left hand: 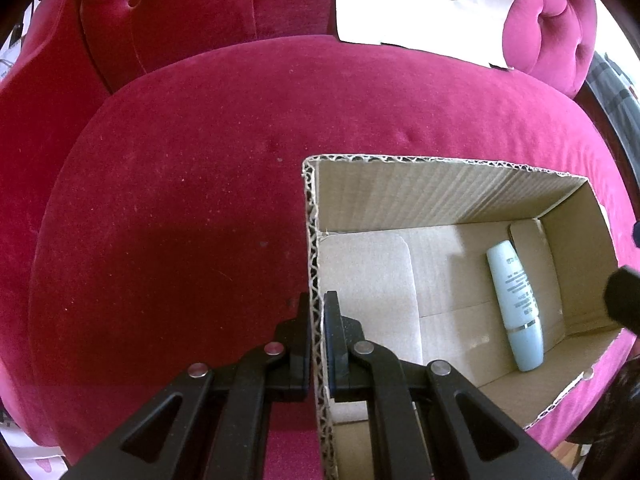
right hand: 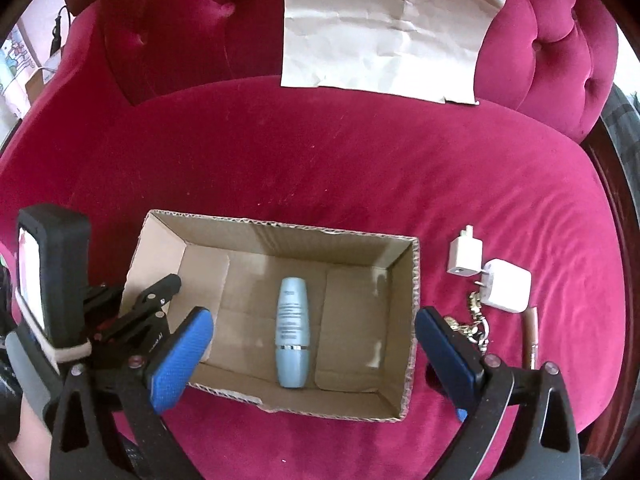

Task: Organize rigid objects
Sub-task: 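Lower the lotion bottle into the box and open the right tool, then move the right tool to the brown lipstick tube and grasp it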

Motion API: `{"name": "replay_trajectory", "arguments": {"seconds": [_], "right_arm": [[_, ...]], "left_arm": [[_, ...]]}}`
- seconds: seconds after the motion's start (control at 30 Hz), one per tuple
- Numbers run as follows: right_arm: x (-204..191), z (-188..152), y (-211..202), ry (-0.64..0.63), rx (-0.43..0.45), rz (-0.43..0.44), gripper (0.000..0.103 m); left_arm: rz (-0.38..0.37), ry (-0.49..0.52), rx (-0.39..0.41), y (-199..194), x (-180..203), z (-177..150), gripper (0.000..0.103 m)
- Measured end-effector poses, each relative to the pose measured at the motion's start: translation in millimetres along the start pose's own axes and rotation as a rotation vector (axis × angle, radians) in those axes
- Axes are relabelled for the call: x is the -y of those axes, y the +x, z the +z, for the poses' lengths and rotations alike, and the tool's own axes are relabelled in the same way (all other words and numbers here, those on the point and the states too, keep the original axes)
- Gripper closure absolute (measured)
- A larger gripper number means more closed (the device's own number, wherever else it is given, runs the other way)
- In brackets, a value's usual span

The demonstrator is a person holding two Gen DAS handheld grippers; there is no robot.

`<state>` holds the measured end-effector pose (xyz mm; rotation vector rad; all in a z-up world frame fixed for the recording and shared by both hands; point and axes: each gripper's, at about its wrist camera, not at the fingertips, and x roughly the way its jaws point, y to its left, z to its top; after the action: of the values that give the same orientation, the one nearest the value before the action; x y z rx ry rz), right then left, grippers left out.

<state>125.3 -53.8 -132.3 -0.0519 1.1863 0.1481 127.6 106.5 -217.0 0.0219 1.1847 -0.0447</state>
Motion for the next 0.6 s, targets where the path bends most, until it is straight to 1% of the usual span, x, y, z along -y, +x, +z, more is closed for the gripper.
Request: {"name": "replay_trajectory", "arguments": {"seconds": [0.17,0.37,0.47,0.6], "right_arm": [[18.8,-1.0,-10.9,-0.002,0.016,-0.028,0.000],[49.8,-0.2,-22.8,0.029,0.034,-0.052,0.000],[65.9,-1.6,-26.6,0.048,0.051,-0.056,0.000],[83.8,-4.9,-26.8,0.060,0.049,-0.078,0.000]], "left_arm": [[-0.004,-0.005,-0.002,-0.3,-0.3,0.4,0.098],[-0.008,-0.011,-0.004,0.2,-2.7,0.6,0.098],[-0.012,-0.014,-0.005,0.7,-4.9,0.5,0.098],[-0.010,-0.010,-0.004,1.3,-5.7,-0.3,0.098]]}}
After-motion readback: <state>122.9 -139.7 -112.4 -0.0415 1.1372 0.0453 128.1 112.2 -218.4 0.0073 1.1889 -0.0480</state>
